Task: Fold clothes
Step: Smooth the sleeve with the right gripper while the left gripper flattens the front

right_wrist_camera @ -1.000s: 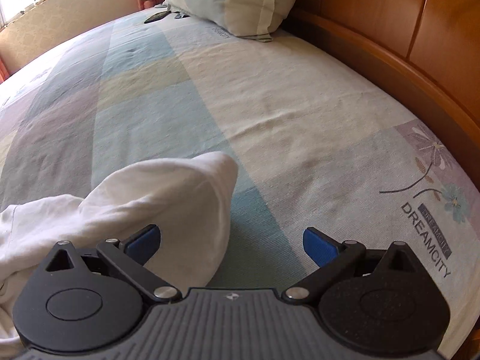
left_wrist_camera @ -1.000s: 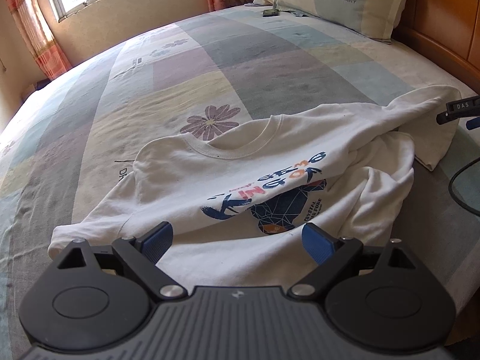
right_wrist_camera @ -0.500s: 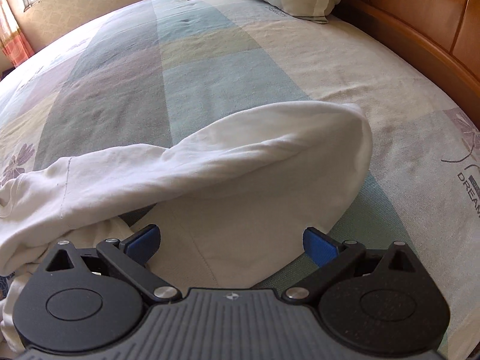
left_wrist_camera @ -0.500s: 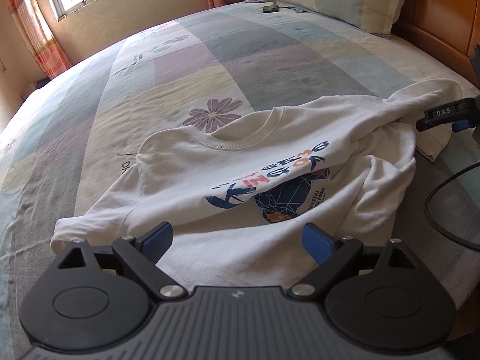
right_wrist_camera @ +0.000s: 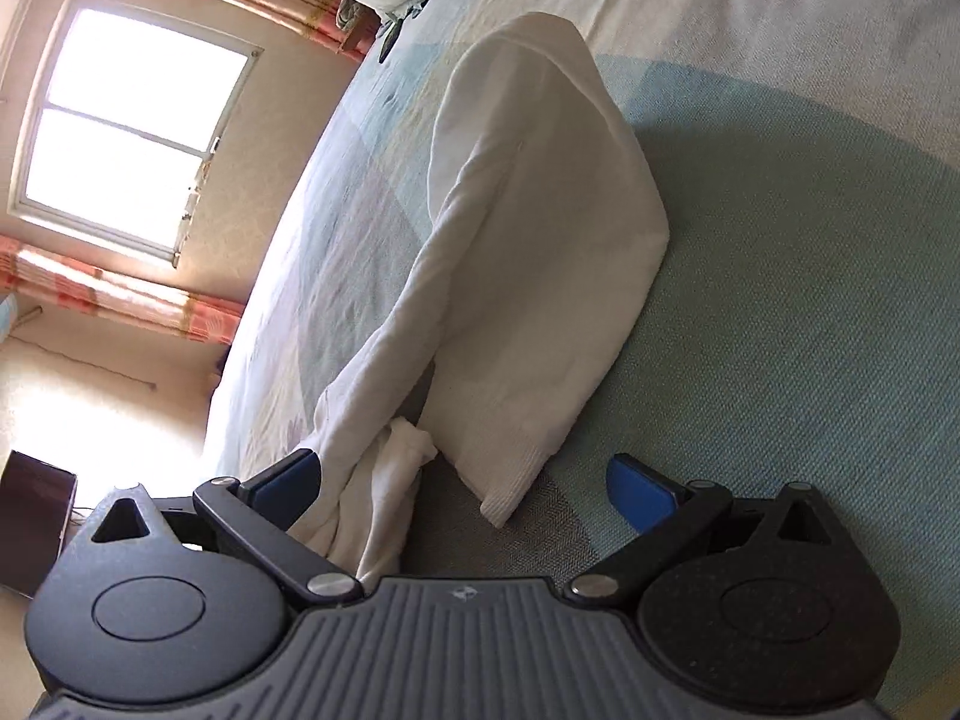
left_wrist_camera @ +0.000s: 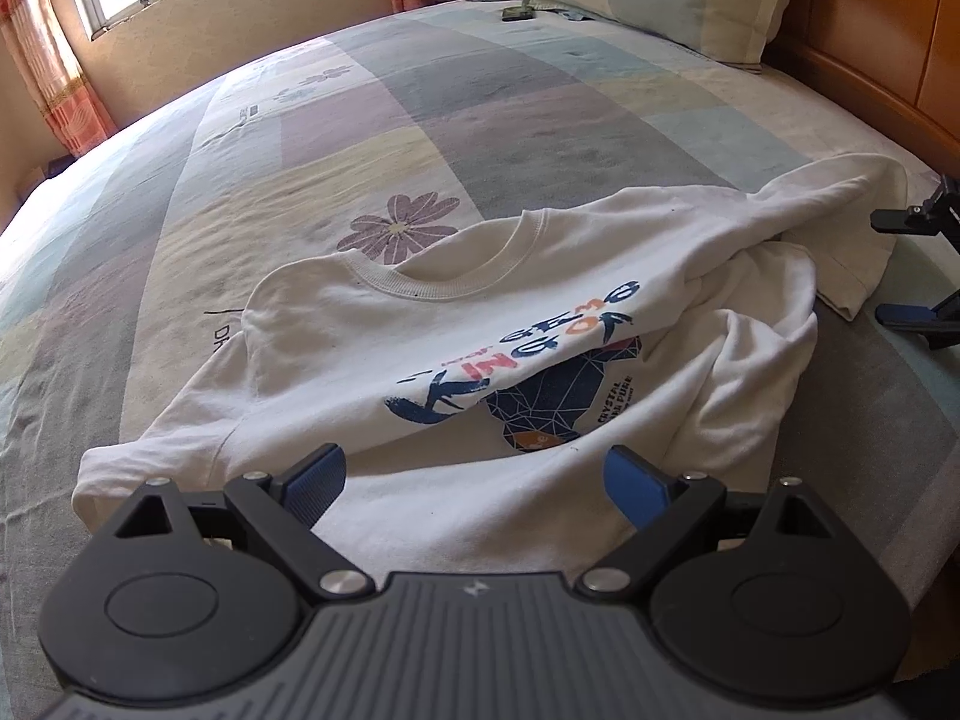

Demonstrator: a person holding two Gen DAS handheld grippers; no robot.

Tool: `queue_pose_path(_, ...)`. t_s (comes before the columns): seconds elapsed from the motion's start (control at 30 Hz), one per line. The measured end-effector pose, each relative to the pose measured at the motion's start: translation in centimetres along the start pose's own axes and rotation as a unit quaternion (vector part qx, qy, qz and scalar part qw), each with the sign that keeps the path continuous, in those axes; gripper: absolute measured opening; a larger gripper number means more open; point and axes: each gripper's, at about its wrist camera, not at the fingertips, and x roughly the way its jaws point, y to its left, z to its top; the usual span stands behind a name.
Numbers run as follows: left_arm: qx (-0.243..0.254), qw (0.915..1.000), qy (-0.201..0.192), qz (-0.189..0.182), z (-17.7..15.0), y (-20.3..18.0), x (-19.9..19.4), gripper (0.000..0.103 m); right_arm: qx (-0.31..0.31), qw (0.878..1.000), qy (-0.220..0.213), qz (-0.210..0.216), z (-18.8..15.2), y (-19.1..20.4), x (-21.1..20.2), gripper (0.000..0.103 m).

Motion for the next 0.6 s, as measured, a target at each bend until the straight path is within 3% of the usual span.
queue_pose_path(0.23, 0.005, 1.0, 0.0, -0.002, 0.2, -0.6, 0.0, 0.093, -0.039, 0.999, -0.004, 0.02, 1.4, 1.9, 3.8, 0.103)
queue_pose_path(0.4, -0.009, 0.9999, 0.008, -0.006, -0.1, 0.0, 0.3, 0.093, -0.062, 0.996, -0.028, 0.053, 0.2, 0.8, 3.2, 0.103)
queue_pose_path(0.6, -0.016, 0.9998, 0.01, -0.002, -0.1, 0.7, 0.5, 0.093, -0.099, 0.992, -0.071, 0.025, -1.2, 1.4, 3.7, 0.102)
